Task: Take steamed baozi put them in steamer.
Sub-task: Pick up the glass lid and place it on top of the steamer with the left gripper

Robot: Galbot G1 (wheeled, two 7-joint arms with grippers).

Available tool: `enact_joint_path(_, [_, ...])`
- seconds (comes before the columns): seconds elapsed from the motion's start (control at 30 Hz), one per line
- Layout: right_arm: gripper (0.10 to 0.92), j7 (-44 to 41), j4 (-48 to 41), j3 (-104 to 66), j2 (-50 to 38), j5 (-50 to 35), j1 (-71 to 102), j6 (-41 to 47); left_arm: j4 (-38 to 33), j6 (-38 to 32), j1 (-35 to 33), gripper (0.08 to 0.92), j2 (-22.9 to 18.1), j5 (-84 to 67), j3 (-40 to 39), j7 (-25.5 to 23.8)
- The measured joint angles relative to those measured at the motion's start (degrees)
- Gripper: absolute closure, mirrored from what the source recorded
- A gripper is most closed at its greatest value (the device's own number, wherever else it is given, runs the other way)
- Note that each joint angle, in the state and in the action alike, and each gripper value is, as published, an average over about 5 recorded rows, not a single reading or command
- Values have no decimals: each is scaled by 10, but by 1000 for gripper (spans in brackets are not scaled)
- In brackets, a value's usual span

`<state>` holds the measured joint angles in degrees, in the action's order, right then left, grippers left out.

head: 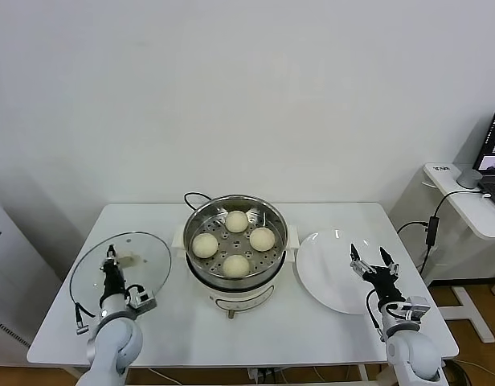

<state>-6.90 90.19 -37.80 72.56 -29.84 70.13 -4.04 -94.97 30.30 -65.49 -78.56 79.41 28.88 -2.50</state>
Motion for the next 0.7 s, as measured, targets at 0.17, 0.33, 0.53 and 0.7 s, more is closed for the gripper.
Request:
enact_joint_path(0.17, [203, 0, 3, -1, 0, 0, 4, 3, -56, 53, 3, 867, -1, 23, 5, -50])
enact_joint_path(0.33, [203, 0, 6, -1, 4, 0, 7, 3, -111, 87, 11, 867, -2, 47, 6, -104])
enact_joint_path(0.53, [203, 0, 12, -1, 6, 1, 11, 7, -164, 112, 25, 867, -14, 78, -12, -159])
enact_joint_path(0.7, [203, 0, 19, -1, 8, 4, 16, 11, -183, 119, 42, 867, -28, 106, -49, -193])
